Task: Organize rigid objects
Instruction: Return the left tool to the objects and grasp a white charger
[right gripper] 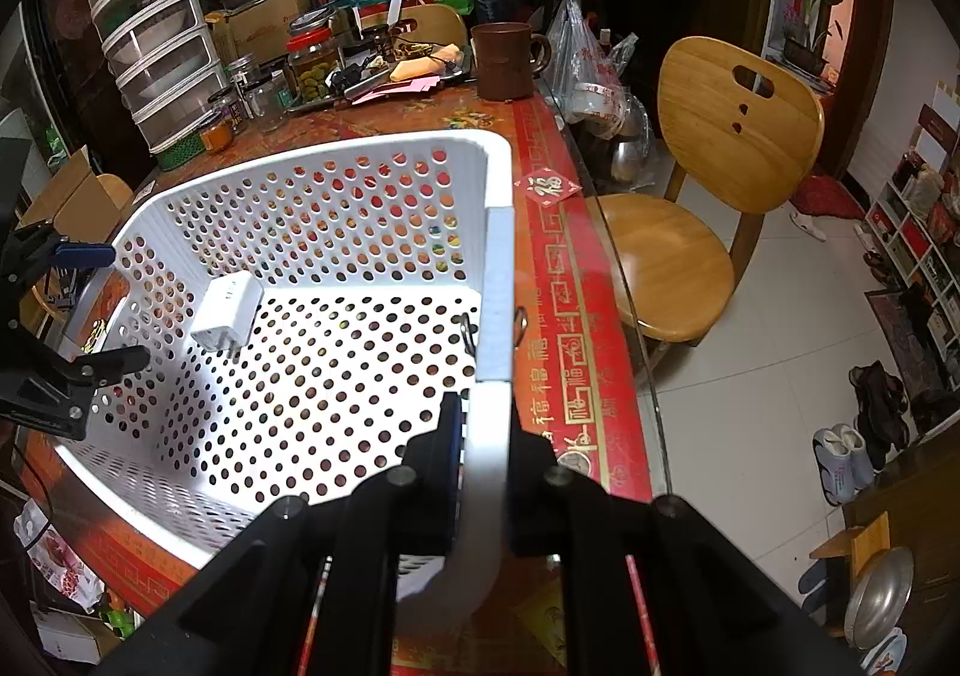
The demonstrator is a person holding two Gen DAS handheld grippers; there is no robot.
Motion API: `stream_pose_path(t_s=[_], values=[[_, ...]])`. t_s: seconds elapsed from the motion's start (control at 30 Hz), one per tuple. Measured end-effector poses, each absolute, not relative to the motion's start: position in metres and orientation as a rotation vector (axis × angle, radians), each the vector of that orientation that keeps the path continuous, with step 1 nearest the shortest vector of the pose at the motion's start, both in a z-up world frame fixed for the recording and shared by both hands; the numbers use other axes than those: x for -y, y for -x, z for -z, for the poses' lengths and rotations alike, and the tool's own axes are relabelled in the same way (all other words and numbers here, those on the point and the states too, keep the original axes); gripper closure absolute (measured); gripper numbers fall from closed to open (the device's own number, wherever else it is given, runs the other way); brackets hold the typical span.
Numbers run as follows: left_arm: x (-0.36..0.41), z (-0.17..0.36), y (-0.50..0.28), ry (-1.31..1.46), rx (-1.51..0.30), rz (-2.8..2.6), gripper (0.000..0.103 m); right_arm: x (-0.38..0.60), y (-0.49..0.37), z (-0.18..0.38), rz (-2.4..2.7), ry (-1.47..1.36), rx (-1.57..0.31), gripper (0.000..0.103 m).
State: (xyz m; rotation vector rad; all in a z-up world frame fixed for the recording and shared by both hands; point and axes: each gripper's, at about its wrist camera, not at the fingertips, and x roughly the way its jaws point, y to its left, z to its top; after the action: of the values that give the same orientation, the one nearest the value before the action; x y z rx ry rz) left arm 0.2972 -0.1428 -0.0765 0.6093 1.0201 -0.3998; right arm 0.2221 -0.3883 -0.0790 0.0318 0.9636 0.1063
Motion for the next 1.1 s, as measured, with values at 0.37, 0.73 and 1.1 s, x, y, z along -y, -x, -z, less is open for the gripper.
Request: stream_pose_path(t_s=[0.37, 0.73, 1.1], values=[[0.047, 0.002, -0.268, -0.473, -0.875, 0.336, 0.001, 0.389, -0.224, 0.078, -0.102, -0.032, -0.963, 0.094], [-0.076, 0.090, -0.322, -0.325, -1.116, 0.190, 0.001, 0.388, -0.224, 0.078, -0.098, -0.026, -0.964, 0.094], [-0.061, 0.144, -0.370, -0.126, -1.241, 0.228, 0.002, 0.387, -0.224, 0.077, -0.090, -0.016, -0.974, 0.094]])
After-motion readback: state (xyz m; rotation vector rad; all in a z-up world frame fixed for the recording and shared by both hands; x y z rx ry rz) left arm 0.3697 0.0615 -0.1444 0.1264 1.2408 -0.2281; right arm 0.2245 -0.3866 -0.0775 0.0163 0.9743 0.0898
